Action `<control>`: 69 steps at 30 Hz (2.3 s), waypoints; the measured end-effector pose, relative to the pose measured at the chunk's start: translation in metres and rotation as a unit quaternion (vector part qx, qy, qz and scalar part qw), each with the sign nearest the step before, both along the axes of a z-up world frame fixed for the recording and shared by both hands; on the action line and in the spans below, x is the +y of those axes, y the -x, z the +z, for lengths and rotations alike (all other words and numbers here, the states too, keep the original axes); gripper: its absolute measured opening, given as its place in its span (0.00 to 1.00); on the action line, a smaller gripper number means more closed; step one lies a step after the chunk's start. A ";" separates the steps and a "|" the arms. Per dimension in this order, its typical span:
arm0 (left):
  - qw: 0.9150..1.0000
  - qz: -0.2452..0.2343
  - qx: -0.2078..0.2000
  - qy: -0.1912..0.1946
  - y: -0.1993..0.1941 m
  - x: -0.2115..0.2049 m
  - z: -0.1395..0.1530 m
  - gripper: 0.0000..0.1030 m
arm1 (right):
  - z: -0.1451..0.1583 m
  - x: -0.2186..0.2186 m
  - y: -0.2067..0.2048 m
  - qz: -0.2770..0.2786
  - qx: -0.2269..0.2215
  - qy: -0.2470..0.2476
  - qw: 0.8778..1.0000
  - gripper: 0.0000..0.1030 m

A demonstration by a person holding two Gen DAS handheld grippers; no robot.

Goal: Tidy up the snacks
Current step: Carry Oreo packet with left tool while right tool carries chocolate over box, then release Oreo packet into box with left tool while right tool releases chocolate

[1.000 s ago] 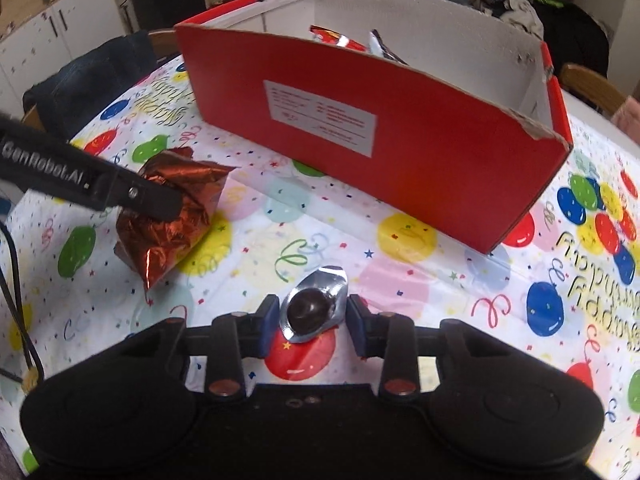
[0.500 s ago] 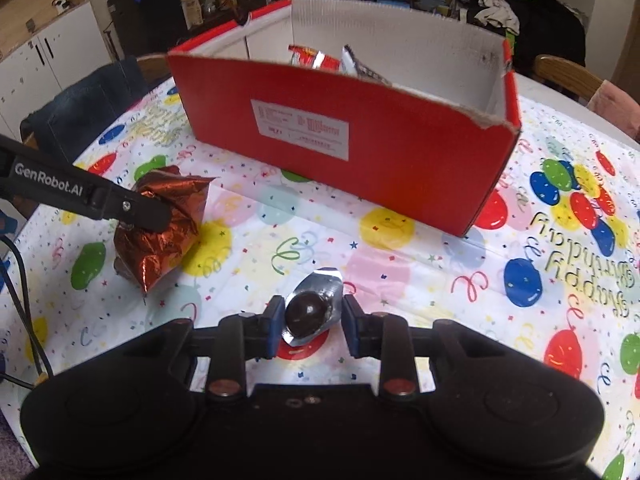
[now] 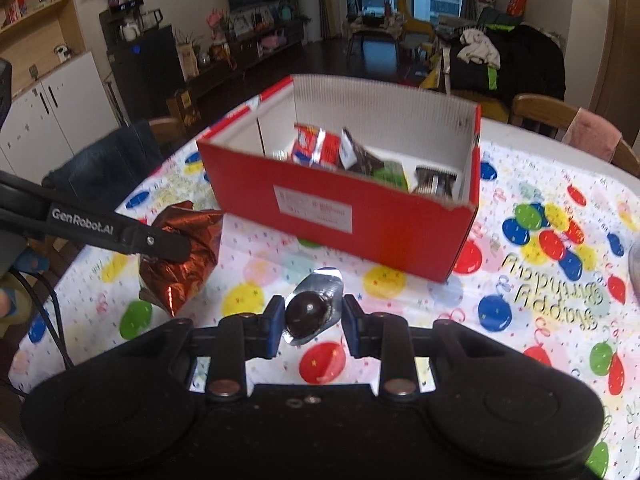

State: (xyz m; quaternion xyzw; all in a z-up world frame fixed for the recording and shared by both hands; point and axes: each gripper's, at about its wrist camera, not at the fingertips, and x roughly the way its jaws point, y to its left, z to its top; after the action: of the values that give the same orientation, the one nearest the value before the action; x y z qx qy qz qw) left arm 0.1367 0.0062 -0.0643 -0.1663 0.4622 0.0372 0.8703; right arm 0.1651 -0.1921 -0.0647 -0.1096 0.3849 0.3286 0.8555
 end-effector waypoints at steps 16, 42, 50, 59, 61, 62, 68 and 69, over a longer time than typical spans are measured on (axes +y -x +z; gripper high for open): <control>0.998 0.000 -0.063 -0.026 -0.024 0.010 0.058 0.34 | 0.055 0.006 -0.017 -0.023 -0.059 -0.036 0.997 0.28; 0.996 0.004 -0.033 -0.078 -0.143 0.019 0.056 0.34 | 0.039 0.023 -0.144 -0.075 0.014 -0.033 0.997 0.28; 0.995 0.013 0.015 -0.099 -0.179 0.021 0.029 0.34 | 0.012 0.035 -0.174 -0.082 0.056 -0.020 0.995 0.28; 0.992 0.010 0.063 -0.110 -0.199 0.022 0.000 0.34 | -0.014 0.051 -0.188 -0.055 0.086 0.010 0.995 0.28; 0.992 0.009 0.069 -0.109 -0.201 0.023 -0.004 0.34 | -0.018 0.053 -0.188 -0.052 0.088 0.017 0.995 0.28; 0.991 0.008 0.070 -0.110 -0.202 0.023 -0.006 0.34 | -0.019 0.054 -0.188 -0.051 0.090 0.019 0.994 0.28; 0.991 0.003 0.072 -0.114 -0.202 0.022 -0.011 0.35 | -0.026 0.056 -0.188 -0.049 0.098 0.030 0.994 0.29; 0.991 0.003 0.074 -0.114 -0.202 0.022 -0.012 0.35 | -0.027 0.057 -0.187 -0.051 0.095 0.033 0.994 0.30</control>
State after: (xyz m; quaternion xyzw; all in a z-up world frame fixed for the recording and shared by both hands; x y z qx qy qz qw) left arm 0.3388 0.0286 -0.0764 -0.0646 0.5173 0.1044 0.8470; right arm 0.3525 -0.1353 -0.0916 -0.0863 0.4804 0.2805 0.8265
